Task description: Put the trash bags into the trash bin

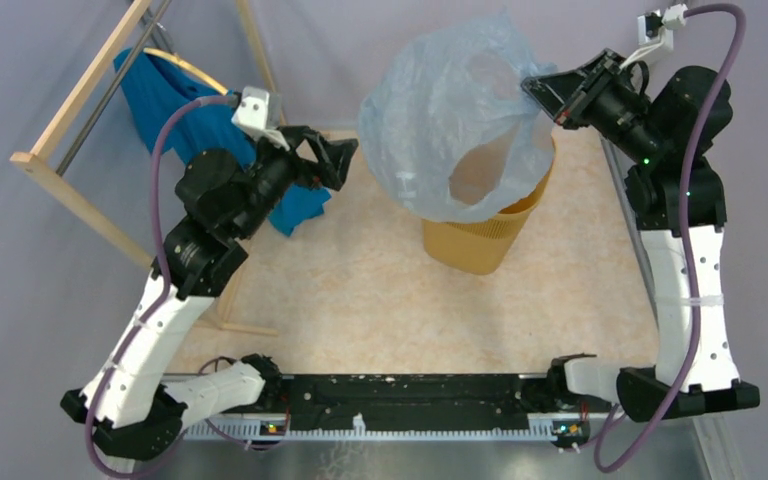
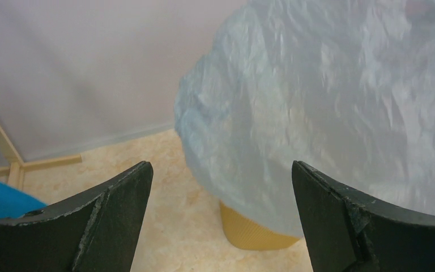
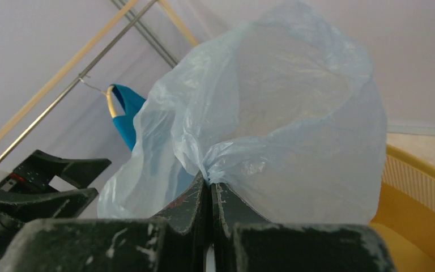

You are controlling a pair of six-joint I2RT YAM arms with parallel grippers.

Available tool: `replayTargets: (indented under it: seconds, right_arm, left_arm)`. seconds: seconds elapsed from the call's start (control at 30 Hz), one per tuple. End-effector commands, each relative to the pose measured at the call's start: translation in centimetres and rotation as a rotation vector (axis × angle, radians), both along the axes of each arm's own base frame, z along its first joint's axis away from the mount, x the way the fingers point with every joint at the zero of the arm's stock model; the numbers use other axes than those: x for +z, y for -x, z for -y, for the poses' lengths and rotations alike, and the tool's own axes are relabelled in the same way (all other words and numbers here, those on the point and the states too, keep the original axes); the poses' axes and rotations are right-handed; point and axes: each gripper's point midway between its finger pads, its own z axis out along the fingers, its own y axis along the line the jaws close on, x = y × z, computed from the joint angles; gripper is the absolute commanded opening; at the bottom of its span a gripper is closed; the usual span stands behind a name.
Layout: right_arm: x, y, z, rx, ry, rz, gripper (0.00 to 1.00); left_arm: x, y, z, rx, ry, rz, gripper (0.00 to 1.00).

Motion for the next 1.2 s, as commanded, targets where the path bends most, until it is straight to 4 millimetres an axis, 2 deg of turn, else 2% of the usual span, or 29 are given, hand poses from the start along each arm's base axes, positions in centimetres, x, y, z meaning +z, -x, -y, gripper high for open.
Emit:
replayTargets:
  seconds: [0.0, 0.07, 0.13, 0.27, 0.37, 0.43, 0.57, 0.67, 0.77, 0.83, 0.97, 1.1, 1.17]
  right_arm:
    - [1.1, 2.6, 1.9, -0.049, 0.048, 0.036, 0.00]
    - [0.2, 2.6, 2.7, -0.089, 0.085, 0.013, 0.00]
    - [-0.8, 3.0, 2.8, -0.094, 0.105, -0.007, 0.00]
    - [-2.1, 3.9, 3.1, -0.099, 0.135, -0.022, 0.00]
    - [-2.0, 4.6, 4.5, -0.175, 0.181, -0.010, 0.00]
    - [-1.7, 5.1, 5.8, -0.246, 0.211, 0.006, 0.00]
    - [-2.1, 5.2, 7.3, -0.335, 0.231, 0.009, 0.00]
    - [-2.4, 5.0, 6.7, -0.308, 0.198, 0.020, 0.00]
    - [-2.5, 4.4, 6.5, -0.302, 0.182, 0.020, 0.00]
    - [-2.4, 3.9, 6.6, -0.311, 0.184, 0.023, 0.00]
    - [-2.3, 2.8, 7.4, -0.357, 0.205, 0.034, 0.00]
    - [-2.8, 1.4, 8.3, -0.408, 0.243, 0.027, 0.00]
    - [-3.3, 0.7, 8.5, -0.423, 0.262, 0.011, 0.00]
  left_arm:
    - [3.5, -2.4, 0.9, 0.038, 0.055, 0.083, 0.99]
    - [2.8, -4.3, 2.1, 0.042, 0.025, 0.041, 0.99]
    - [3.1, -5.8, 3.5, 0.027, 0.014, 0.034, 0.99]
    - [2.7, -7.8, 6.0, -0.030, 0.020, 0.039, 0.99]
    - [1.6, -9.5, 7.0, -0.025, 0.035, 0.027, 0.99]
    - [0.8, -10.3, 8.4, -0.069, 0.035, 0.023, 0.99]
    - [-1.1, -10.5, 13.2, -0.269, 0.045, -0.001, 0.99]
    - [-2.6, -11.0, 16.7, -0.327, 0.037, -0.027, 0.99]
    - [-2.7, -10.3, 21.1, -0.398, -0.002, 0.015, 0.99]
    - [-4.0, -10.6, 24.2, -0.429, -0.051, -0.005, 0.99]
    - [-8.6, -11.7, 28.5, -0.452, -0.137, -0.088, 0.95]
    - [-12.8, -12.7, 30.5, -0.458, -0.160, -0.145, 0.95]
    - [-13.8, -13.0, 30.8, -0.458, -0.171, -0.159, 0.95]
